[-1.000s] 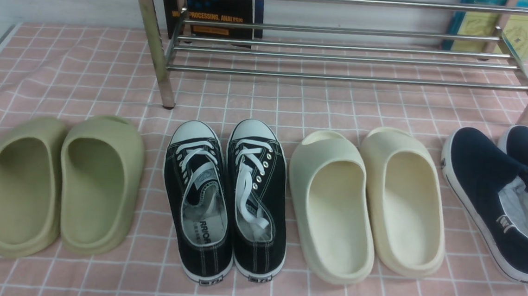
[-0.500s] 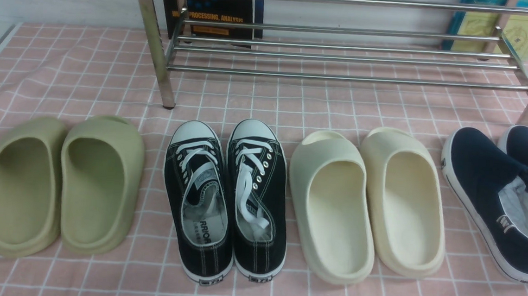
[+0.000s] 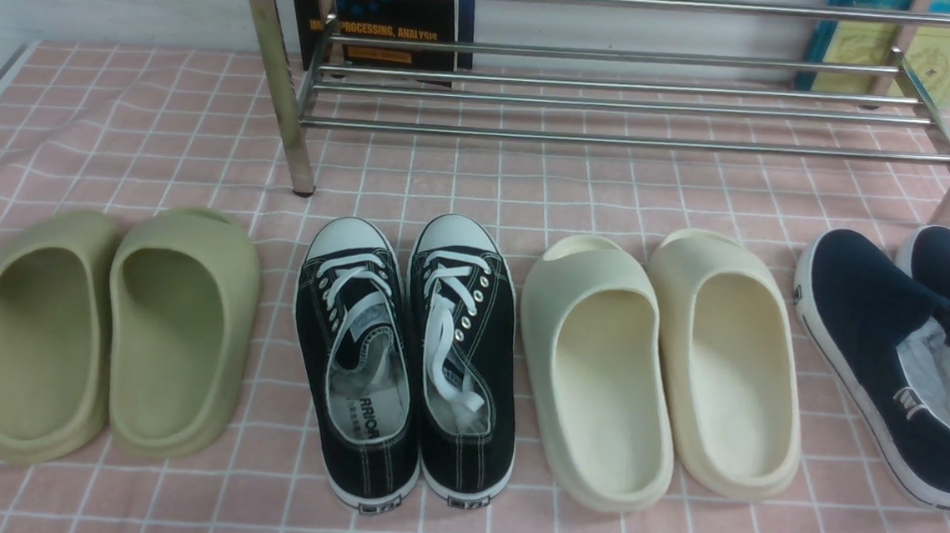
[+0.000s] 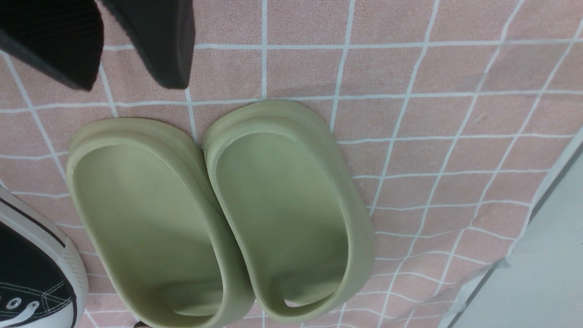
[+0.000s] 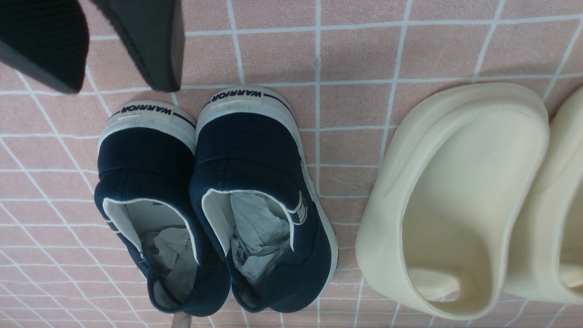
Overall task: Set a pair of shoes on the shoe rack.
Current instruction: Use the left arm to grab the shoe closest to it
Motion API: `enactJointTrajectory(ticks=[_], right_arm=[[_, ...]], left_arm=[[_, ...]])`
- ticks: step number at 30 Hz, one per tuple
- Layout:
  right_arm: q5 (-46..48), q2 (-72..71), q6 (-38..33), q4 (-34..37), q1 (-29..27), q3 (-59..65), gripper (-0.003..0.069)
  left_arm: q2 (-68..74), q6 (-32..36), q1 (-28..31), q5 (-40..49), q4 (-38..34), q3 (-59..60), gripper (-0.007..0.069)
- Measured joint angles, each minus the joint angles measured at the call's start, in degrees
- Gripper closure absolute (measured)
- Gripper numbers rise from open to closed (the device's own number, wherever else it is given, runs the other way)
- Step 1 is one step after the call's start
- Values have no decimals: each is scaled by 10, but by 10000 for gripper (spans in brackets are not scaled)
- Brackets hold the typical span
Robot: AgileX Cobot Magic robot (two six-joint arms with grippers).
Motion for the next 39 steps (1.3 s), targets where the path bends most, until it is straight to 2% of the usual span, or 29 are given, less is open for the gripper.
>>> enactJointTrajectory(ticks=[12,17,19,21,22,25,29,32,36,39], right_arm=[[0,0,0,0,0,0,419],[0,0,0,0,0,0,419],[0,0,0,0,0,0,419],[0,0,0,0,0,0,419],[0,0,0,0,0,0,419],[0,0,0,0,0,0,419],[0,0,0,0,0,0,419],[0,0,0,0,0,0,419],[0,0,0,0,0,0,419],[0,0,0,0,0,0,419]], left_arm=[[0,-1,0,-5,4,0,384],[0,-1,0,-40,-69,2,384],[0,-15,0,-87,-155,2,384],[0,-31,0,-108,-205,2,384],[0,-57,0,-142,-274,2,384],[0,-95,0,-203,-397,2,384],[0,-100,0,-267,-516,2,384],[0,-95,0,-293,-574,2,384],[0,-48,0,-322,-644,2,384],[0,-13,0,-329,-654,2,384]])
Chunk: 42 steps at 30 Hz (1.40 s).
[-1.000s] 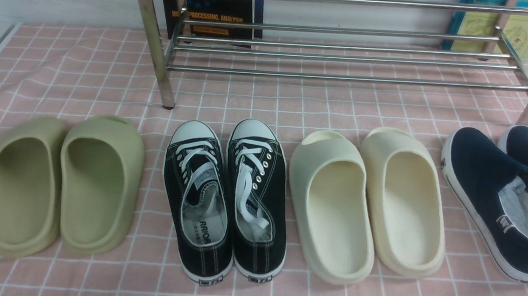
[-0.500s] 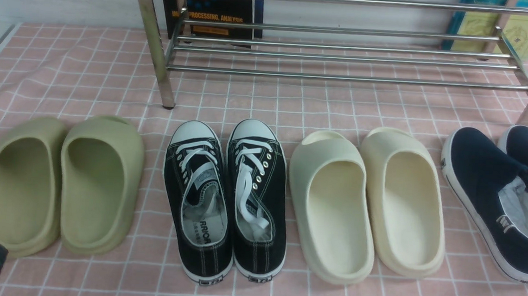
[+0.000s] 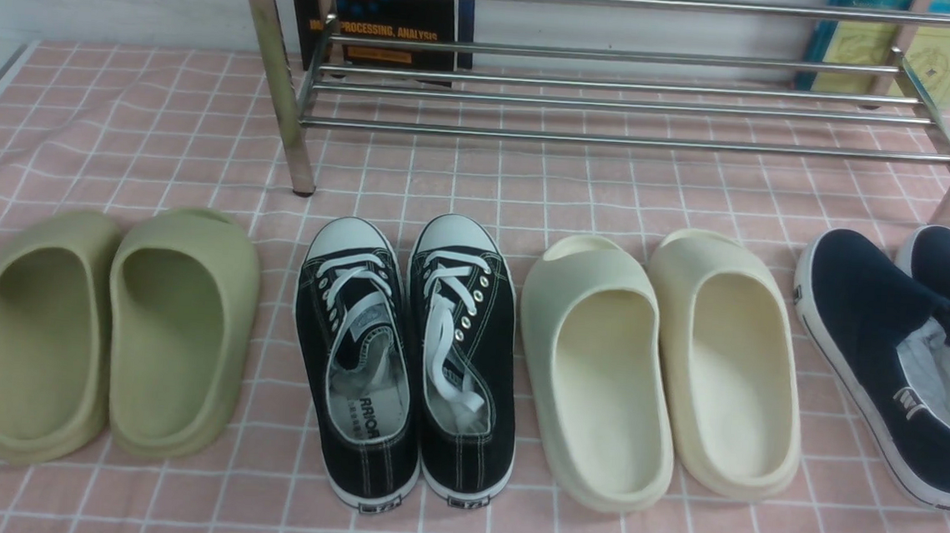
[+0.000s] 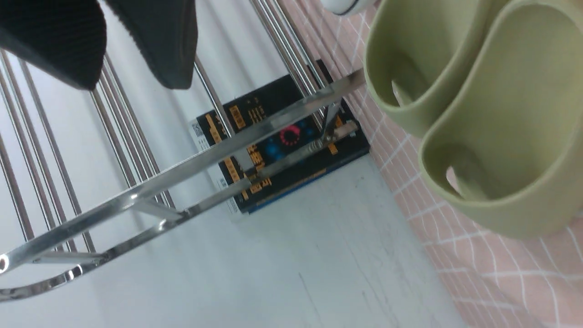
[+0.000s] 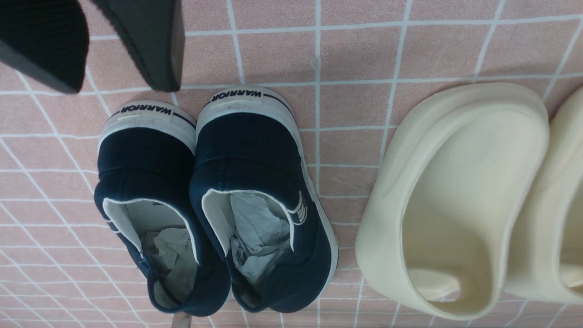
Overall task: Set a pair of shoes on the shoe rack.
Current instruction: Use the left arm to grab the shoe closest to it
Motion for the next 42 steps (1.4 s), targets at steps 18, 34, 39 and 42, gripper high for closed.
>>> enactJointTrajectory(ticks=[18,34,39,42], right_arm=[[0,0,0,0,0,0,419],[0,0,0,0,0,0,419],[0,0,0,0,0,0,419],[0,0,0,0,0,0,419]], left_arm=[[331,291,0,347,198,-327,622],[638,33,-1,708,648,-590,622],[668,124,-45,722,546,-590,622],[692,118,-121,707,554,-590,619]])
